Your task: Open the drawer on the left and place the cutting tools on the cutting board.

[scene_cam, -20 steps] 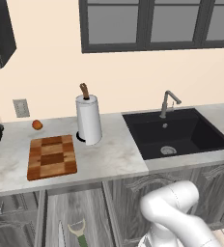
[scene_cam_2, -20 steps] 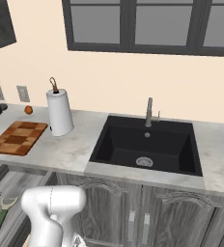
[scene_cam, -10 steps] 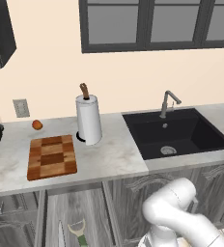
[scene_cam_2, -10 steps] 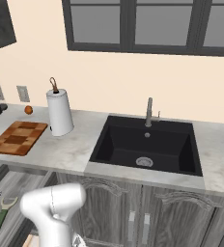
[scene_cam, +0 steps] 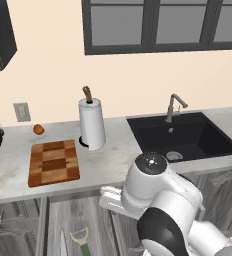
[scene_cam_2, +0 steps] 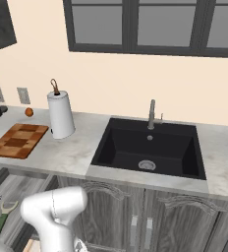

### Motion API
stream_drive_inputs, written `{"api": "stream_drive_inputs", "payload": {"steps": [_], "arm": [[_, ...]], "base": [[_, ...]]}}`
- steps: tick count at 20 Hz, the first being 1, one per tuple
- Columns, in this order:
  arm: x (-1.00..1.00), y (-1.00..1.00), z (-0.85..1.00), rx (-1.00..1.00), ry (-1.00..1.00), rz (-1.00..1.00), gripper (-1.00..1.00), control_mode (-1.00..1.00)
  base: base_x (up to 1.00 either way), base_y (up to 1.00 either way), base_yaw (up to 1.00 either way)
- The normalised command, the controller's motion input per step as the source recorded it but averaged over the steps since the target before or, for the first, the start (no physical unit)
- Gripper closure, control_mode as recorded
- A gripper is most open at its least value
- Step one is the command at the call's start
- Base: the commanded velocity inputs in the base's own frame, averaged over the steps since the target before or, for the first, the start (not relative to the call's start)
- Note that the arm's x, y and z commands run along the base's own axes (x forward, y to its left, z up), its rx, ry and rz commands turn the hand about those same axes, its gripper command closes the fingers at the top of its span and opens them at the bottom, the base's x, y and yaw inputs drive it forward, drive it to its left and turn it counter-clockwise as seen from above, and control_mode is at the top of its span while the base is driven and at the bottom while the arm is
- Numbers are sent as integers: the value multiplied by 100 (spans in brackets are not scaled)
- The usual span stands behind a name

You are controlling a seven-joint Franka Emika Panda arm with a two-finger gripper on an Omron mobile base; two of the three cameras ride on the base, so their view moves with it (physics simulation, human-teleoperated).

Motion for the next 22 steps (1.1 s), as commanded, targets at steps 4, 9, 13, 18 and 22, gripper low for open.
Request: {"api": "stream_drive_inputs", "payload": {"steps": [4,9,13,18,22], "arm": [[100,-1,-10,3,58,5,-100,-100],[51,0,-17,-2,43,7,-100,-100],[8,36,-69,-15,21,15,-100,-100],[2,49,-66,-11,11,23,-100,-100],[1,42,-65,-10,0,23,-100,-100]], "base": [[0,0,0],[0,0,0],[0,0,0],[0,0,0],[0,0,0]]}}
